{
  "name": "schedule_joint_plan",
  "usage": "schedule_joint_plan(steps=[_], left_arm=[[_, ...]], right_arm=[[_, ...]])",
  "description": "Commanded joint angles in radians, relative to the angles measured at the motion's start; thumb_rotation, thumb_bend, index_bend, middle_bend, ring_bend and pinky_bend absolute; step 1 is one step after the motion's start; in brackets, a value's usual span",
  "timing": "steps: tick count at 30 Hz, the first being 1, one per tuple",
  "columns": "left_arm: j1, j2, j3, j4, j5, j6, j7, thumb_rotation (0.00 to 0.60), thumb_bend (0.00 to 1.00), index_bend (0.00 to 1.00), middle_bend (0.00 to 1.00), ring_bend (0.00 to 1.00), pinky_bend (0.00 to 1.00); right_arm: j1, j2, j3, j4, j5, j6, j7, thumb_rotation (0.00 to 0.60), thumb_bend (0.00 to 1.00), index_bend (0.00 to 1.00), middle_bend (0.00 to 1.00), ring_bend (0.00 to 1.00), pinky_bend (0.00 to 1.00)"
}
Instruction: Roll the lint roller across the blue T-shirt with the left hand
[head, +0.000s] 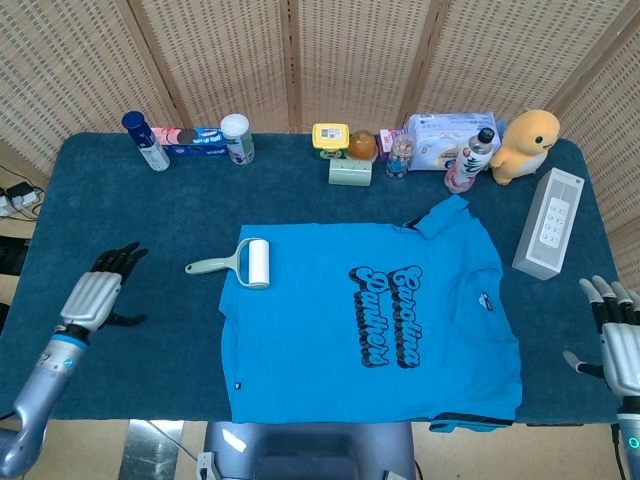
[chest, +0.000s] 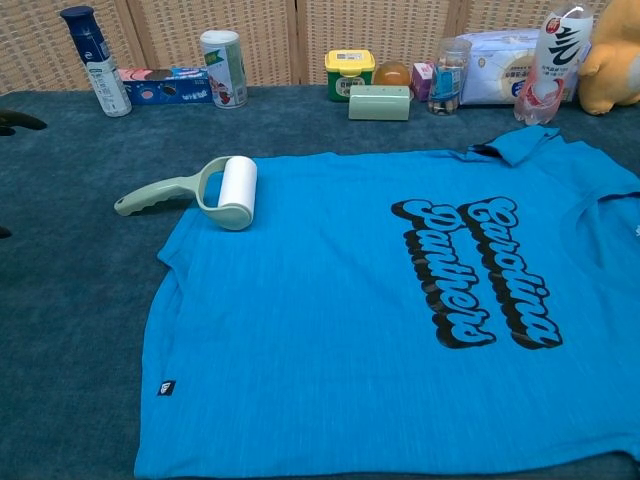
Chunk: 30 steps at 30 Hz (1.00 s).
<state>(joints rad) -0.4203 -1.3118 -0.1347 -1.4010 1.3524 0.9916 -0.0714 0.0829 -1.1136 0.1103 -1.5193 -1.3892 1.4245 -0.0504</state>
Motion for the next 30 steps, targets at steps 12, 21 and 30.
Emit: schedule_joint_plan(steps=[12,21,30], left_arm=[[-0.303,-0.121,-0.098,0.137,-0.326,-0.339,0.253,0.6,0.04,0.0,0.07,0.0,0.03],[-0.37,-0.192,-0.076,0.185,-0.445,-0.321,0.377,0.6,0.04,0.21,0.34,0.13,0.1],[-0.417,-0.26,-0.049,0.223,-0.538,-0.289,0.486,0.6,0.06,0.26,0.35,0.15,0.12]], right_arm=[[0.003,0.0,0.026,0.014,0.059,-0.014,0.001,0.6,0.0,0.03,0.0,0.0,0.0],[0.004,0.005,0.034,0.017,0.076,-0.021,0.014,0.6,0.0,0.03,0.0,0.0,0.0],[0.007,0.009,0.027,0.011,0.07,-0.034,0.027,0.6,0.0,0.03,0.0,0.0,0.0]])
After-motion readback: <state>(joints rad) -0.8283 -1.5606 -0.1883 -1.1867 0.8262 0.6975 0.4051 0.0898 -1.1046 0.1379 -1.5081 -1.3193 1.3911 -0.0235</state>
